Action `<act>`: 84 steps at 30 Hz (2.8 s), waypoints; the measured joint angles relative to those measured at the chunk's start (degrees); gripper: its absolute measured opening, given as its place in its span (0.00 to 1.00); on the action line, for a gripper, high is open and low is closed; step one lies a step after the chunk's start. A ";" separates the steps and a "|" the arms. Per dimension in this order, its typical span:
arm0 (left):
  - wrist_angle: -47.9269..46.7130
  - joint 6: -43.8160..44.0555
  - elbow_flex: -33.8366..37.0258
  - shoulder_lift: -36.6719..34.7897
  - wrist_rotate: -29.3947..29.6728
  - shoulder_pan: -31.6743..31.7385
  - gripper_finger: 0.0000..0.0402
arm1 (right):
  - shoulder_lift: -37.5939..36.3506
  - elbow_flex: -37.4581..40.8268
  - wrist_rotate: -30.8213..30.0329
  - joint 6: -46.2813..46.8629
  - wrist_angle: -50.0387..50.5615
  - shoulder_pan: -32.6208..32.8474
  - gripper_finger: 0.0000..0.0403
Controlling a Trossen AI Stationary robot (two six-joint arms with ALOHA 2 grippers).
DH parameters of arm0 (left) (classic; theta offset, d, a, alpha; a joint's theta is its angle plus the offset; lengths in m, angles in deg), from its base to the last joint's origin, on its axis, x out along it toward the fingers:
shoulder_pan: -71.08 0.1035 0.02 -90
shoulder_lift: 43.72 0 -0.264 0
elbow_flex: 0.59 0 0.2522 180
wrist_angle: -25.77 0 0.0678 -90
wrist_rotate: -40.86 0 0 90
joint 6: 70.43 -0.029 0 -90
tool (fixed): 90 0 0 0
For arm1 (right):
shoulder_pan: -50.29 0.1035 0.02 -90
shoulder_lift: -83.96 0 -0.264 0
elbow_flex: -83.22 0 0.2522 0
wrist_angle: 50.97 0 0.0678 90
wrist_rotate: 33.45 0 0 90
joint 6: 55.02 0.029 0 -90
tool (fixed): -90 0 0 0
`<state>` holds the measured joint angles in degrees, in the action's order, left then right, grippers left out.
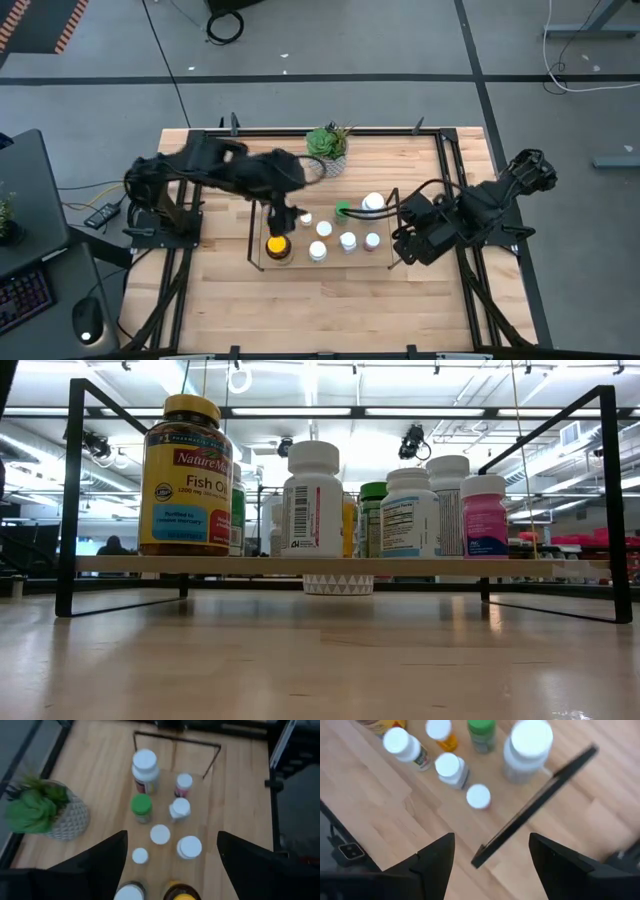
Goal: Pick and place medicine bottles onto shelf by color
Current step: Return to Home Position
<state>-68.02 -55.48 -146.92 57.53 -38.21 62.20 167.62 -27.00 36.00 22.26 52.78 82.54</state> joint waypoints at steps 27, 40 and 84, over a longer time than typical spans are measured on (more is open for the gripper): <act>8.45 2.21 19.71 -19.29 9.53 -1.07 0.15 | -12.00 -2.63 -11.94 -27.53 -18.09 -9.20 0.38; 53.68 4.19 69.42 -55.13 9.98 -0.16 0.02 | -25.52 11.15 -19.08 -26.03 -21.63 -5.04 0.20; 88.26 20.20 126.75 -101.06 7.17 1.07 0.00 | -83.36 95.79 -29.91 -33.77 -103.83 -7.03 0.02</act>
<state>20.23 -35.28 -20.18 -43.54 -31.04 63.27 84.25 68.79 6.09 -11.50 -51.05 75.51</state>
